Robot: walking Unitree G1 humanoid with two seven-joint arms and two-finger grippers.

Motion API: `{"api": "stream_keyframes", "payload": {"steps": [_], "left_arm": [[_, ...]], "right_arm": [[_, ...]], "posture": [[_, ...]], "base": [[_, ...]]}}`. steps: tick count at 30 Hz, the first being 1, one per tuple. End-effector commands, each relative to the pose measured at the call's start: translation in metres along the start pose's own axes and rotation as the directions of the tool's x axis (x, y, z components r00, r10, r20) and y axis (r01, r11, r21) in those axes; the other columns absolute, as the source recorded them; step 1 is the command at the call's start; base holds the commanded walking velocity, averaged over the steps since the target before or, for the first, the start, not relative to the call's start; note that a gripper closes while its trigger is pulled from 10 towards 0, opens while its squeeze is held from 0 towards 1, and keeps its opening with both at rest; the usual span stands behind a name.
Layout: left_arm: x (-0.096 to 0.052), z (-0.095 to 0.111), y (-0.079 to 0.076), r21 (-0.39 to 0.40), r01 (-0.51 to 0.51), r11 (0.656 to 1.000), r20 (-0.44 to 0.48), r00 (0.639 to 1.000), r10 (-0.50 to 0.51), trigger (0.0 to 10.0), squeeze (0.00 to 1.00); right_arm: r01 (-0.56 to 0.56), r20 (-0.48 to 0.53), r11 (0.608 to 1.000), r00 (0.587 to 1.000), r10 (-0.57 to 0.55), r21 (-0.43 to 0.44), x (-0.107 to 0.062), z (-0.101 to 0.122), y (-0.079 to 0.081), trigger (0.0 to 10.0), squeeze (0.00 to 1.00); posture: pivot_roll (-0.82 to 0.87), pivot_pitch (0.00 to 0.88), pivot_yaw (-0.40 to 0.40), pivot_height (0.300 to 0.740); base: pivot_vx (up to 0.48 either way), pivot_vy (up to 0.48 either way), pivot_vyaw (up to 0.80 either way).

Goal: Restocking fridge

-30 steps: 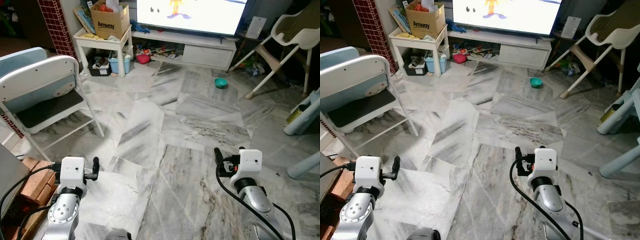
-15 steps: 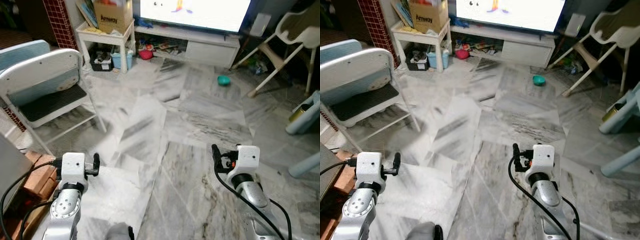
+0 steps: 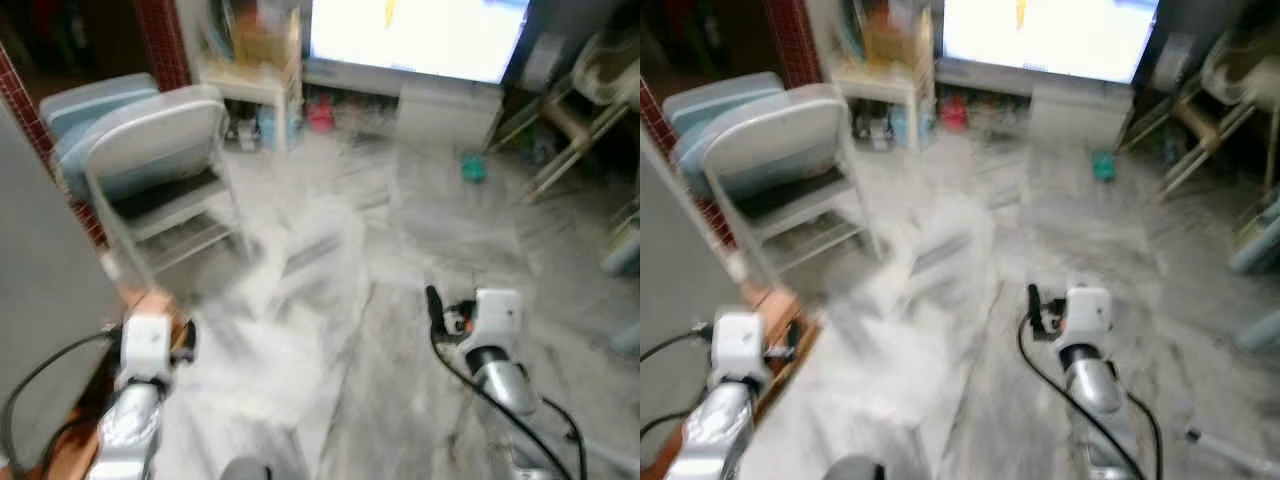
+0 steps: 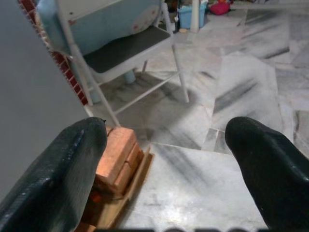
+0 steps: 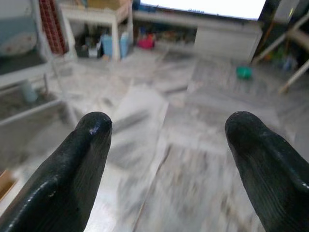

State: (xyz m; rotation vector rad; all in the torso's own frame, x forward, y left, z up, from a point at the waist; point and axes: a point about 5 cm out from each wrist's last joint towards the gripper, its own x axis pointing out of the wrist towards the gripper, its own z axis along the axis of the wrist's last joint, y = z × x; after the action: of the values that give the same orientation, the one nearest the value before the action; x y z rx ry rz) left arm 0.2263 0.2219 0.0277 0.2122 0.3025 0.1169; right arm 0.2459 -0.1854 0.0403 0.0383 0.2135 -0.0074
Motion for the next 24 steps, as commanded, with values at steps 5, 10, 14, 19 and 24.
{"api": "stream_keyframes", "payload": {"steps": [5,10,14,19,24], "left_arm": [[0.006,0.013,-0.002,0.014,0.006,1.000,0.050,0.999,-0.007,10.0,0.00],[0.007,0.011,0.001,0.025,0.007,1.000,0.044,0.999,-0.008,10.0,0.00],[0.008,0.011,0.003,0.047,0.015,0.999,0.043,0.999,-0.017,10.0,0.00],[0.006,0.012,0.007,0.074,0.026,0.997,0.064,0.997,-0.030,10.0,0.00],[0.001,0.007,0.009,0.048,0.041,0.998,0.040,0.998,-0.043,10.0,0.00]], "right_arm": [[0.088,0.052,0.992,0.995,-0.083,-0.092,0.007,0.012,-0.011,10.0,0.00],[0.103,0.050,0.990,0.994,-0.098,-0.093,0.006,0.012,-0.013,10.0,0.00],[0.094,0.027,0.994,0.995,-0.093,-0.050,0.006,0.010,-0.012,10.0,0.00],[0.141,0.022,0.988,0.990,-0.140,-0.059,0.005,0.009,-0.018,10.0,0.00],[0.175,0.009,0.982,0.985,-0.174,-0.077,-0.001,0.002,-0.021,10.0,0.00]], "posture": [[0.02,0.000,-0.034,0.740],[0.01,0.000,-0.031,0.740],[0.01,0.000,-0.028,0.740],[0.01,0.000,-0.031,0.740],[0.02,0.000,-0.033,0.740]], "base": [[0.000,0.266,0.00],[0.000,0.050,0.00],[0.000,0.185,0.00],[0.000,0.000,0.00],[0.000,0.000,0.00]]}}
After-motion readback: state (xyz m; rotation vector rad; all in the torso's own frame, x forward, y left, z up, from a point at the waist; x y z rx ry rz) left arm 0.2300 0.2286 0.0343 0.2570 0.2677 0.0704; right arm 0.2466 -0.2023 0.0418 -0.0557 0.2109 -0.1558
